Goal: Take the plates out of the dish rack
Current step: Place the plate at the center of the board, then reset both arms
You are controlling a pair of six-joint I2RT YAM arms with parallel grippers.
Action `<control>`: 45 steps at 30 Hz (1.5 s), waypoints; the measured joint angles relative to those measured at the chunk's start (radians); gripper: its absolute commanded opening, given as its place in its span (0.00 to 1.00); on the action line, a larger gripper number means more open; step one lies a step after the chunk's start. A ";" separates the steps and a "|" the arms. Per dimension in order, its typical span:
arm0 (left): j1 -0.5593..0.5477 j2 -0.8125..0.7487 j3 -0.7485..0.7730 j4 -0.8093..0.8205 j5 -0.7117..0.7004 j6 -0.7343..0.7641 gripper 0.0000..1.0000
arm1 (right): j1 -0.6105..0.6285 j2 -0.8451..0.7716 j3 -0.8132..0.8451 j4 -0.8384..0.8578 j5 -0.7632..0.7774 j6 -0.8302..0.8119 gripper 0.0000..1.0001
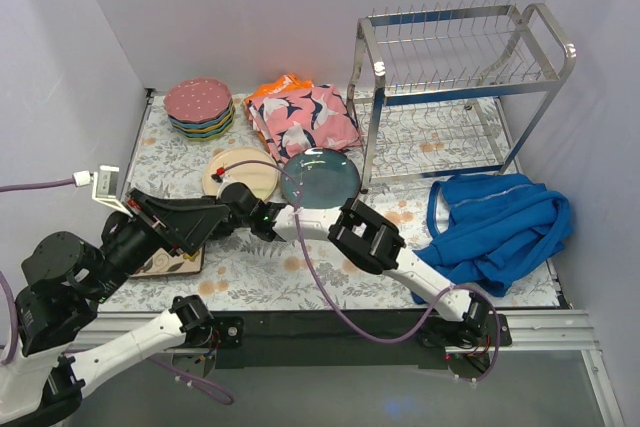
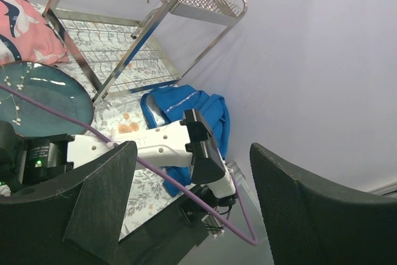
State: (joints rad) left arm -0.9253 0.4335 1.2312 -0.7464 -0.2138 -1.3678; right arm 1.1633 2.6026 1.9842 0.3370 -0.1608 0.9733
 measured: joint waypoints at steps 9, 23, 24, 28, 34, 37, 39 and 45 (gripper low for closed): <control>0.000 0.032 -0.001 0.027 -0.016 0.004 0.72 | 0.000 -0.148 -0.189 -0.030 0.005 -0.079 0.57; 0.000 0.179 -0.109 0.103 -0.095 0.021 0.84 | -0.005 -0.566 -0.678 -0.051 -0.021 -0.320 0.98; 0.000 0.185 -0.123 0.110 -0.097 0.021 0.84 | -0.005 -0.624 -0.753 -0.045 -0.006 -0.344 0.98; 0.000 0.227 -0.182 0.162 -0.089 0.017 0.84 | -0.006 -0.851 -1.006 -0.068 0.060 -0.410 0.98; 0.000 0.269 -0.252 0.255 -0.050 0.015 0.84 | -0.018 -1.196 -1.268 -0.159 0.211 -0.443 0.98; 0.000 0.244 -0.339 0.301 -0.005 0.018 0.84 | -0.020 -1.366 -1.325 -0.247 0.304 -0.443 0.98; 0.000 0.220 -0.402 0.330 0.023 0.018 0.84 | -0.020 -1.481 -1.329 -0.329 0.370 -0.443 0.98; 0.000 0.127 -0.567 0.416 0.075 0.022 0.85 | -0.019 -1.769 -1.289 -0.538 0.591 -0.433 0.98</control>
State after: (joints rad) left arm -0.9253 0.5610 0.6643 -0.3305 -0.1390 -1.3457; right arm 1.1439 0.8333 0.6949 -0.2008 0.4305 0.5407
